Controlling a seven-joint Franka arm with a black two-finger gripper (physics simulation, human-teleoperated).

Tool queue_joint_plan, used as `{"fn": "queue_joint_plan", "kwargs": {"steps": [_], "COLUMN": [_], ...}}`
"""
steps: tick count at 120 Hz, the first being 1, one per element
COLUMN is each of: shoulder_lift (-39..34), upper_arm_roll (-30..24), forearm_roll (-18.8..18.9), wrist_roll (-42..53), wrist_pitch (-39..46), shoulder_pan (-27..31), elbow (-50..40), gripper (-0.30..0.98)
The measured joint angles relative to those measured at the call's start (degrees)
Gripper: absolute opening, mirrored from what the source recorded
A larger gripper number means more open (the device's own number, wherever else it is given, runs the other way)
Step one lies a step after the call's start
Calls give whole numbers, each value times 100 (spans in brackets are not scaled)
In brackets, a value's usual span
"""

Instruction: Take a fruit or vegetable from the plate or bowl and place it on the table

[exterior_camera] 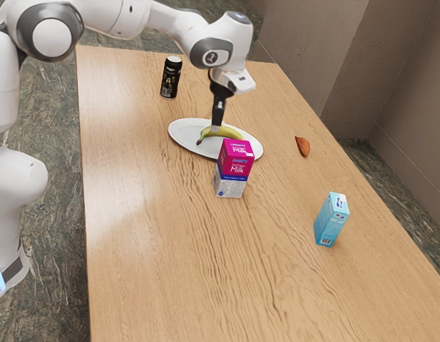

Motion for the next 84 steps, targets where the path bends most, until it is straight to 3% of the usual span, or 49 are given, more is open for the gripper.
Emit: {"fn": "queue_joint_plan", "kwargs": {"steps": [18,31,39,61,84], "shoulder_lift": [356,802,912,949,1036], "upper_arm_roll": [-143,762,1029,548,586], "forearm_roll": [102,232,268,316,328], "wrist_roll": [289,456,546,746,898], "wrist_pitch": [411,399,326,220,198], "shoulder_pan": [99,-895,-1051,-579,-634], "elbow": [43,662,850,713,693], "gripper": [66,66,66,66,66]}}
